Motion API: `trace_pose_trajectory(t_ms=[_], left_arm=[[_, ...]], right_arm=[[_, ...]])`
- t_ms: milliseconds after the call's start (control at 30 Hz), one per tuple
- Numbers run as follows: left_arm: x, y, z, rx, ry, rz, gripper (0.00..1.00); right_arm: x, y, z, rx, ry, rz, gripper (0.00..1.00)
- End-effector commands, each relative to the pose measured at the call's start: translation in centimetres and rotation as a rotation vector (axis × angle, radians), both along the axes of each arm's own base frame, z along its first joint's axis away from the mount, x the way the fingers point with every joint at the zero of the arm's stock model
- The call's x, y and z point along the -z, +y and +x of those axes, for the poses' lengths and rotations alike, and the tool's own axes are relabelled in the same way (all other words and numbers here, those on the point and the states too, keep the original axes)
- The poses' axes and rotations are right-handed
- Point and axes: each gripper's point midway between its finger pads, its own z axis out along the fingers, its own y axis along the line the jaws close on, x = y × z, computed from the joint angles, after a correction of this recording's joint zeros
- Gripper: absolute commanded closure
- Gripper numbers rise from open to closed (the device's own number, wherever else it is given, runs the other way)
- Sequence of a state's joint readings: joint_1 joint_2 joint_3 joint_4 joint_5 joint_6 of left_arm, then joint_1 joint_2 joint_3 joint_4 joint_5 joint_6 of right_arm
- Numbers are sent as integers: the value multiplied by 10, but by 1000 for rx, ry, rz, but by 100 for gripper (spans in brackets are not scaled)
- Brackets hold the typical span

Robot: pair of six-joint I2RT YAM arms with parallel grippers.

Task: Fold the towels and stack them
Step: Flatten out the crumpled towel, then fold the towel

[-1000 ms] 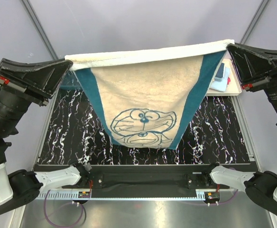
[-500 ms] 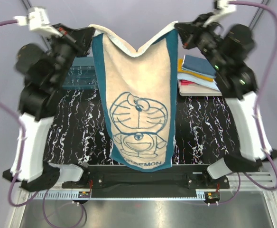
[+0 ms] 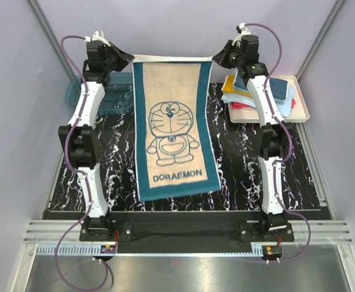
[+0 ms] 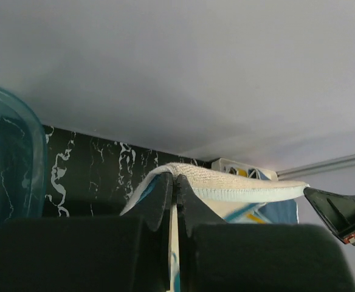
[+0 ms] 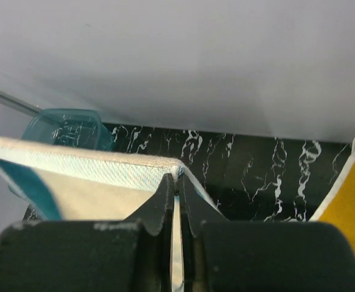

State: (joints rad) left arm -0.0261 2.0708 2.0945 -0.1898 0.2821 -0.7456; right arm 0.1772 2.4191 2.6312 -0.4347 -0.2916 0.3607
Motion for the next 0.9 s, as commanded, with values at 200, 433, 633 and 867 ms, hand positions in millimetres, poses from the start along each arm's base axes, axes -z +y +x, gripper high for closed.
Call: trace_pose_trajectory(t_ms=[200,433,633,867], left_arm=[[-39,-15,9,98,-169,12,100],[13,-31,-8,87,-65,65,100],[51,-31,-31,67,10,88,100],[71,-21,-65,22,85,123,100]], right_arm=[[-29,-15,12,-28,-102,122,100],[-9,-16,-4,-31,-26,122,100],[2,-14,-37,-55,52,139,100],[25,-10,-79,-69,159,145,100]])
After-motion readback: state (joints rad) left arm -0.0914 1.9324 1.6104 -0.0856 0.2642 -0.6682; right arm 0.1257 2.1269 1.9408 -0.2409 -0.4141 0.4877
